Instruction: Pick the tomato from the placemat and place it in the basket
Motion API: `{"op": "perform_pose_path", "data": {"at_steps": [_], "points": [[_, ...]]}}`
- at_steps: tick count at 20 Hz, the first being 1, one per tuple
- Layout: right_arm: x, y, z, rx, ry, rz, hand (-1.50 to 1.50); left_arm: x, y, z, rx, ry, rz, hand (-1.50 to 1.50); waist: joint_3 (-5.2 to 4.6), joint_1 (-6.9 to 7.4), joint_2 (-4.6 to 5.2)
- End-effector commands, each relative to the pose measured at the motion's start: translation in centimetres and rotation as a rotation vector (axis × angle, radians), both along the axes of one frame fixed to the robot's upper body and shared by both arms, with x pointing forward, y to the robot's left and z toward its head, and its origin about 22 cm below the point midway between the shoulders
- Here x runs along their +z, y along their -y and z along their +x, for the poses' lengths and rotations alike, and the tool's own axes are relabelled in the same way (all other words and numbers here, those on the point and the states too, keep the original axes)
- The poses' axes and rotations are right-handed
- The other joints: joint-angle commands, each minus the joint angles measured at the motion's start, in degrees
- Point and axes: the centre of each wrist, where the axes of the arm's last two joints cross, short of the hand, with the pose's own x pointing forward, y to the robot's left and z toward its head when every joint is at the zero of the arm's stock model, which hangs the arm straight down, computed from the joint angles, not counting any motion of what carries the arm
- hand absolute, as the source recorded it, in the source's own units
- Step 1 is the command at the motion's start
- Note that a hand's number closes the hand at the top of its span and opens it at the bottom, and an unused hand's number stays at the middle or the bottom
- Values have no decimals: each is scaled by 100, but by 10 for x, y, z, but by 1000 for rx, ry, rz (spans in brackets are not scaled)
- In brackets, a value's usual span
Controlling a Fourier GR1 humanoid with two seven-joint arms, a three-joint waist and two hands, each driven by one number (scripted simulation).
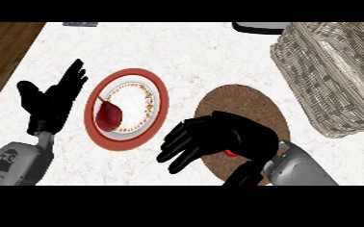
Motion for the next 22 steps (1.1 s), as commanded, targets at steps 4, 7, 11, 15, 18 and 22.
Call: {"op": "perform_pose_path", "data": {"at_steps": [4,7,11,15,18,22], "points": [[37,-15,-41,17,89,-178,-150,18,-21,2,48,-31,11,0,-20,-306,-52],[65,2,-18,-70,207,-395,-150,0,-23,-5,56,-37,-3,0,-29,-296,-41],[112,21,-8,-337,466,-607,-150,4,-23,-3,83,-41,21,0,-32,-362,-83],[158,25,-8,-457,479,-706,-150,2,-25,0,66,-18,25,0,-34,-358,-56],[181,29,13,-427,462,-832,-150,-10,-21,-12,46,-45,-15,0,-28,-227,-37],[190,36,24,-275,417,-981,-150,3,-8,-4,49,-17,18,0,-21,-265,-39]]}}
